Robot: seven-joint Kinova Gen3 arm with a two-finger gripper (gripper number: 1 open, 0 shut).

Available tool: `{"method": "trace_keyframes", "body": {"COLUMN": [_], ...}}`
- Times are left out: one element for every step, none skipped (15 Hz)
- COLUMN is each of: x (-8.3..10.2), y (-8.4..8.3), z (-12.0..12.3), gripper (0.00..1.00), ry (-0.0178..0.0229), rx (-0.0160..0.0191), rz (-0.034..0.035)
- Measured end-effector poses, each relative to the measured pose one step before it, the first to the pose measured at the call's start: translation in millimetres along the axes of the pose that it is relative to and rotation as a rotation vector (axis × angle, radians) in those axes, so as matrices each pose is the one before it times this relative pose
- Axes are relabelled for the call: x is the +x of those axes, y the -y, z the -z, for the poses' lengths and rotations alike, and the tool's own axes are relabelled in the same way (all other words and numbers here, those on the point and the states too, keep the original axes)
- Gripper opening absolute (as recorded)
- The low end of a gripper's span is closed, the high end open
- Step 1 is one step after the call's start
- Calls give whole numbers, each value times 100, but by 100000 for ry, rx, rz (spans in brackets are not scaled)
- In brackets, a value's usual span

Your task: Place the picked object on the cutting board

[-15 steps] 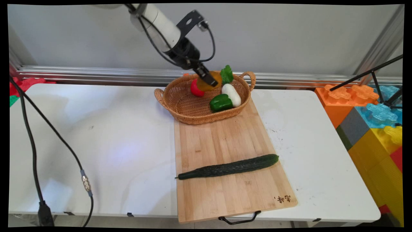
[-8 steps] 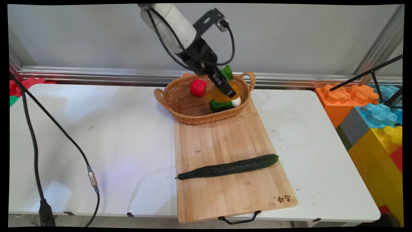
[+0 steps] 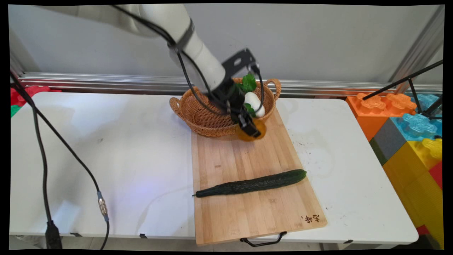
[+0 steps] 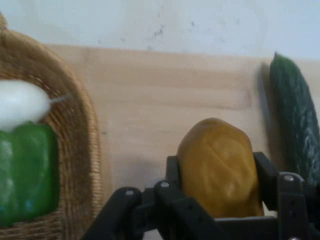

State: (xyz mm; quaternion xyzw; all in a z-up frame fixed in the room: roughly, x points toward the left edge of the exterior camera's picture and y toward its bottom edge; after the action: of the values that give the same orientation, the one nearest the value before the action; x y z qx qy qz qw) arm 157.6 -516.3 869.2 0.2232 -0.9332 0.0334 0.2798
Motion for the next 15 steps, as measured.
{"method": "trace_keyframes", "body": {"x": [-493, -283, -471, -352, -397, -302, -180, -258, -239, -189, -111, -72, -21, 31, 65], "y": [-202, -108, -166, -114, -149, -114, -85, -89, -105, -97, -91, -72, -80, -63, -78], "z": [-1016, -616, -1028, -776, -814, -600, -333, -437, -398, -272, -153, -73, -15, 28, 82], "gripper": [0, 0, 0, 0, 0, 0, 0, 0, 0, 0, 0, 100, 100, 100, 100], "ry": [868, 448, 774, 557, 632, 456, 316, 411, 434, 346, 162, 76, -44, -127, -285], "rx": [-301, -124, -141, 35, -38, 59, 52, 225, 361, 437, 360, 304, 286, 222, 319], "rz": [-412, -311, -531, -447, -510, -385, -263, -287, -329, -266, -170, -65, 9, 101, 244]}}
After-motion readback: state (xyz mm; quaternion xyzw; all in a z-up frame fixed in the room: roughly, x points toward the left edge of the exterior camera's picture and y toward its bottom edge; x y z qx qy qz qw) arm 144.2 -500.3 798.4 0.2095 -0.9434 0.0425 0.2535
